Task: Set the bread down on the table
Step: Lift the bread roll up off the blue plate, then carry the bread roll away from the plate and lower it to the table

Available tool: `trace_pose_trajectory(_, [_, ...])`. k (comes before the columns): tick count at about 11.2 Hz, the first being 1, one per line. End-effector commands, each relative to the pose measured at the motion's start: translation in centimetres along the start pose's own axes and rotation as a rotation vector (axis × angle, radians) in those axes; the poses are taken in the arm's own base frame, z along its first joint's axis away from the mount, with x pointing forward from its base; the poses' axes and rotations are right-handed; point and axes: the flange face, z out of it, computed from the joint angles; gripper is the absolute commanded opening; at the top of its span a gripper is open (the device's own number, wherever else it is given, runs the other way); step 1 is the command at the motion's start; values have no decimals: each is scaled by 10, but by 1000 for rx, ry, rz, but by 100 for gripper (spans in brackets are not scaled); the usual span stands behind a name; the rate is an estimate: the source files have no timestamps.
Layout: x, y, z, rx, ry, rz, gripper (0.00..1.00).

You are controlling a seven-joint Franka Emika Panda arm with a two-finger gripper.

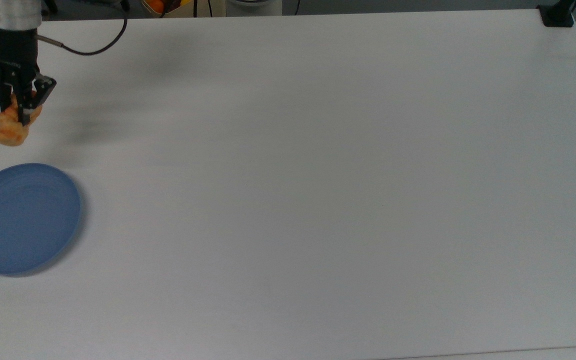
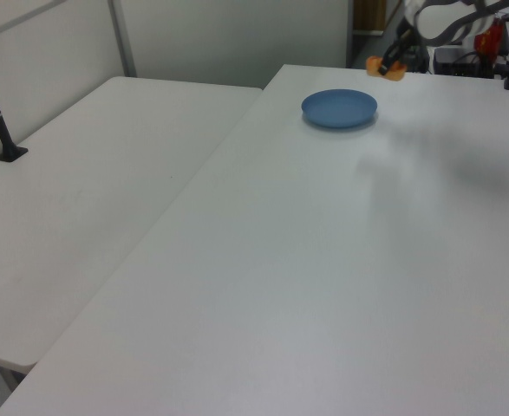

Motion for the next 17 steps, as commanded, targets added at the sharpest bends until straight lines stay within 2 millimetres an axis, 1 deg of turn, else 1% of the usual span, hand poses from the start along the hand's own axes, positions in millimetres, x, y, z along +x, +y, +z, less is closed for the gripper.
trace_pose_trajectory(1, [-44, -41, -59, 135, -85, -64, 30])
trace_pose_trajectory(2, [-50, -67, -70, 188, -131, -87, 30])
trace_pose_trajectory(4, [-60, -127, -93, 273, -189, -114, 30])
trace_pose_trajectory(5, [-66, -158, -98, 301, -211, -121, 30])
trace_pose_trajectory(7, [-79, -214, -100, 333, -257, -111, 30])
trace_pose_trajectory(8, [-89, -247, -100, 341, -288, -116, 30])
trace_pose_trajectory(9, [-104, -285, -100, 352, -321, -136, 30])
trace_pose_trajectory(11, [-133, -342, -100, 356, -379, -174, 30])
trace_pose_trajectory(12, [-142, -361, -97, 346, -399, -174, 30])
trace_pose_trajectory(13, [-151, -378, -84, 332, -419, -166, 30])
trace_pose_trajectory(15, [-159, -393, -58, 293, -397, -129, 30])
trace_pose_trajectory(16, [-166, -400, -45, 274, -405, -146, 30])
trace_pose_trajectory(17, [-170, -403, -34, 257, -403, -152, 31])
